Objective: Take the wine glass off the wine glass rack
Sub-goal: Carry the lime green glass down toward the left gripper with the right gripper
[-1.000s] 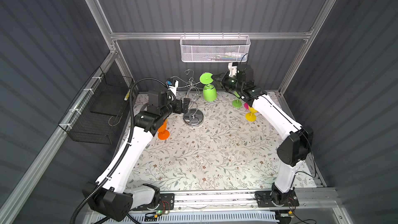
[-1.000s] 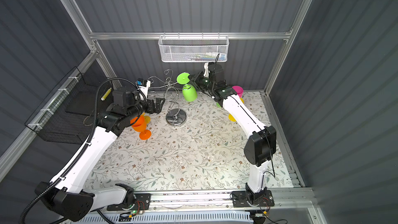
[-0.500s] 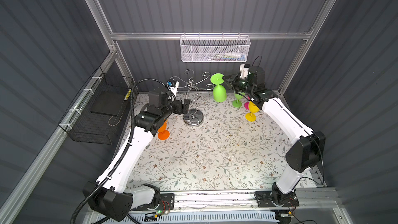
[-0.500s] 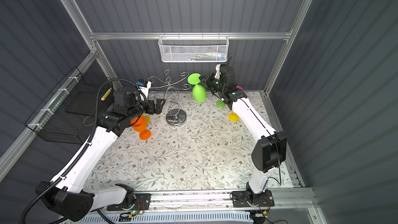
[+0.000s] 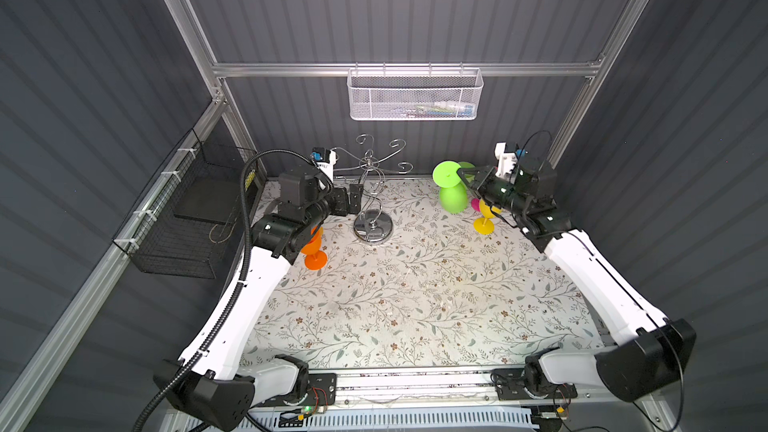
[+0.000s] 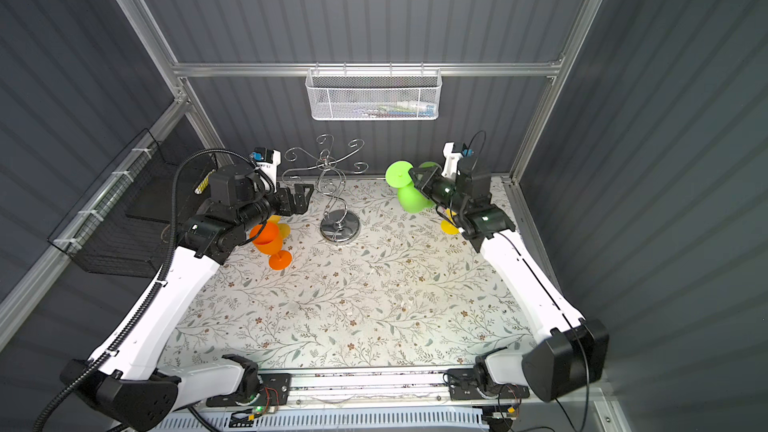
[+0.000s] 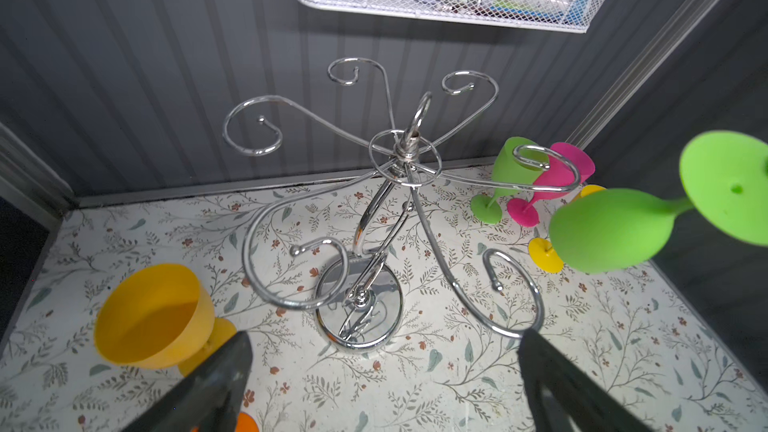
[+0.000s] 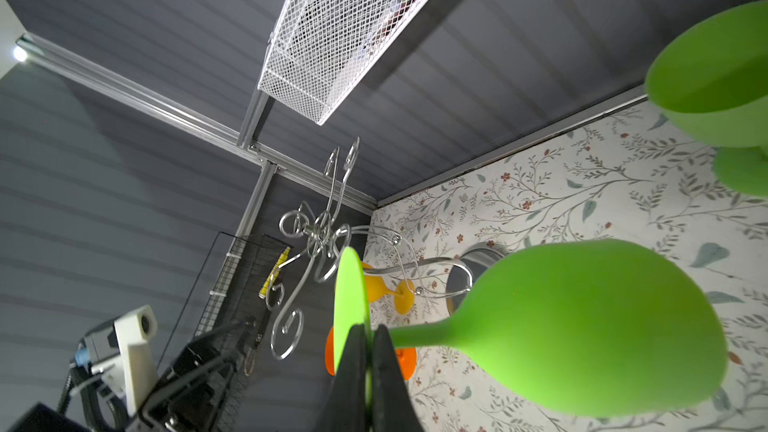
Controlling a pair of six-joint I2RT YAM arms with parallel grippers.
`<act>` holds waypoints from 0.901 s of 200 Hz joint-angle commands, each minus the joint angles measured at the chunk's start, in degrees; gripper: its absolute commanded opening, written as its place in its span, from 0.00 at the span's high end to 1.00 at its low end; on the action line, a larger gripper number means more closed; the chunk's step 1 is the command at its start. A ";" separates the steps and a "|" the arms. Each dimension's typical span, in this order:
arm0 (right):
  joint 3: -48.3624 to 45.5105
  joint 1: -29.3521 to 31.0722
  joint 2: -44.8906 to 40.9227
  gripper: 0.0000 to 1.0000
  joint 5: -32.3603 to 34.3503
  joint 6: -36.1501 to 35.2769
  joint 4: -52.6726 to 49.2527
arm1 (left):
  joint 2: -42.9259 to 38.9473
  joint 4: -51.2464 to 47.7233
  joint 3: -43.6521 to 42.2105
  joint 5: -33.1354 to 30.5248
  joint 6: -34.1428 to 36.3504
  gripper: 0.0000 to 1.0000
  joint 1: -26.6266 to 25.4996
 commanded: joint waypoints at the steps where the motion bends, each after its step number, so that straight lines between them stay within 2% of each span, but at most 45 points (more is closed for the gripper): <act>1: -5.92 2.25 -4.84 1.00 3.54 -9.04 0.53 | -3.91 -4.72 -2.50 -2.24 -8.34 0.01 0.27; 34: -15.86 9.60 -12.37 1.00 9.02 -16.74 3.40 | -9.31 -8.39 -7.06 -1.87 -18.74 0.03 0.27; 74: -24.45 19.68 -15.56 1.00 13.27 -25.61 10.36 | -15.69 -9.63 -13.51 0.74 -30.51 0.05 0.27; 119: -28.37 27.67 -14.98 1.00 16.19 -36.75 16.80 | -17.41 -12.10 -17.34 3.38 -40.09 0.10 0.27; 180: -33.94 35.99 -11.61 1.00 23.00 -50.51 26.73 | -16.70 -12.62 -20.54 6.51 -49.98 0.10 0.28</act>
